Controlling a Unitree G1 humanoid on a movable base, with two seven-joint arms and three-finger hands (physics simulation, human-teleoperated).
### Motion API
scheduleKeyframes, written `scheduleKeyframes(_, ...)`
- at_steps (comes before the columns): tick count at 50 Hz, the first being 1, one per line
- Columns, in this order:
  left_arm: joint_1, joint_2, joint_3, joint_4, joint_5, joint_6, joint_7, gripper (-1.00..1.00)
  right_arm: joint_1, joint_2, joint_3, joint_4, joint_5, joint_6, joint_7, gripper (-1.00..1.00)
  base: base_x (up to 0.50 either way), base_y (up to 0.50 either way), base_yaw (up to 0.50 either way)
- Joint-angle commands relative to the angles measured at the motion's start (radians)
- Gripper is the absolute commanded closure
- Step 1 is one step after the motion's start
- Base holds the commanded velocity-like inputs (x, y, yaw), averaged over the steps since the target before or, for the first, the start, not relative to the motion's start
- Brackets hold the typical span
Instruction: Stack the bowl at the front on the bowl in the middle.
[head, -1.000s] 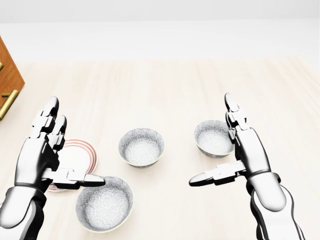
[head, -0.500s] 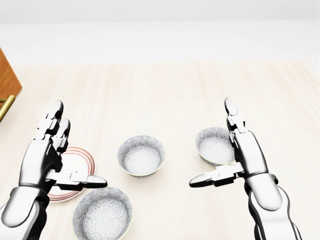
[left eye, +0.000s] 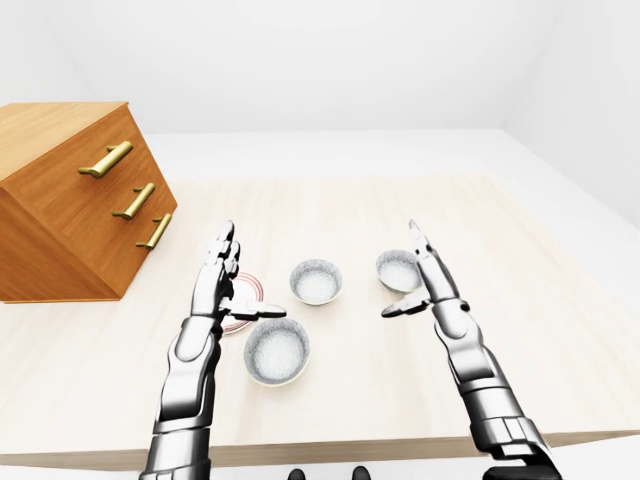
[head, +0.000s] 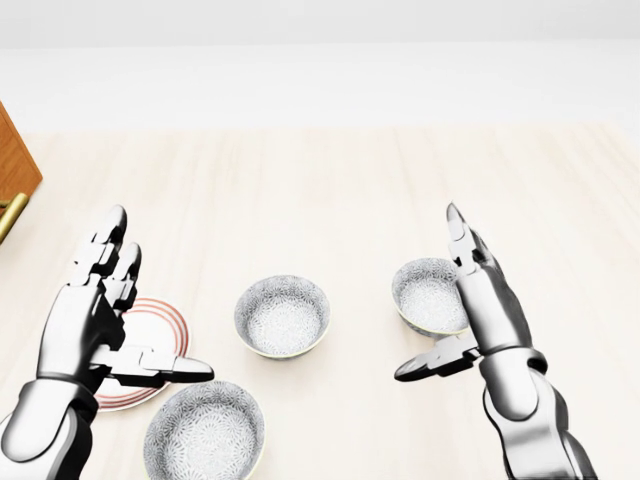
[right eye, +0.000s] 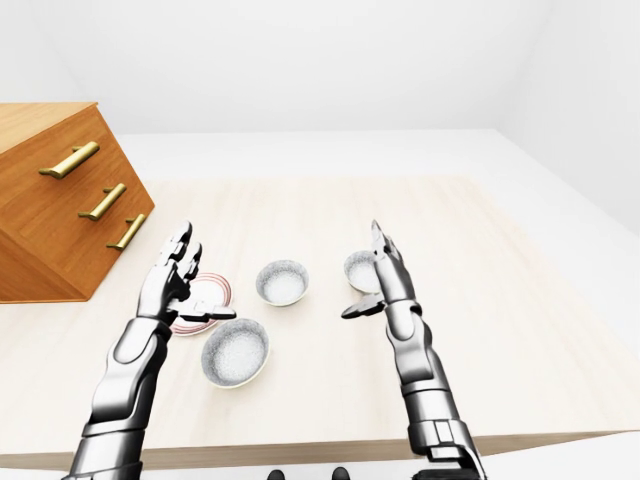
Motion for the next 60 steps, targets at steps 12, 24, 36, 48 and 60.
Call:
scheduleKeyframes(12,0.113,-0.010,0.031,-0.173,-0.030,0.000,-0.039,-1.00,-0.378,-0.015,0.107,0.740,-0.426,0.000,-0.267,-1.00,0.00,0.00,0.00)
scheduleKeyframes(24,0.239,-0.033,0.107,-0.375,-0.070,0.000,-0.106,-1.00,-0.513,0.022,0.128,0.934,-0.431,0.000,-0.210,-1.00,0.00,0.00,0.00)
scheduleKeyframes(36,0.263,-0.042,0.156,-0.420,-0.096,0.000,-0.147,-1.00,-0.535,0.038,0.136,0.981,-0.459,0.168,-0.101,-1.00,0.00,0.00,0.00)
scheduleKeyframes(48,0.265,-0.040,0.180,-0.380,-0.123,0.000,-0.166,-1.00,-0.546,0.034,0.146,0.990,-0.503,0.175,-0.078,-1.00,0.00,0.00,0.00)
scheduleKeyframes(60,0.266,-0.038,0.180,-0.360,-0.132,0.000,-0.165,-1.00,-0.544,0.037,0.157,0.983,-0.546,0.175,-0.115,1.00,0.00,0.00,0.00)
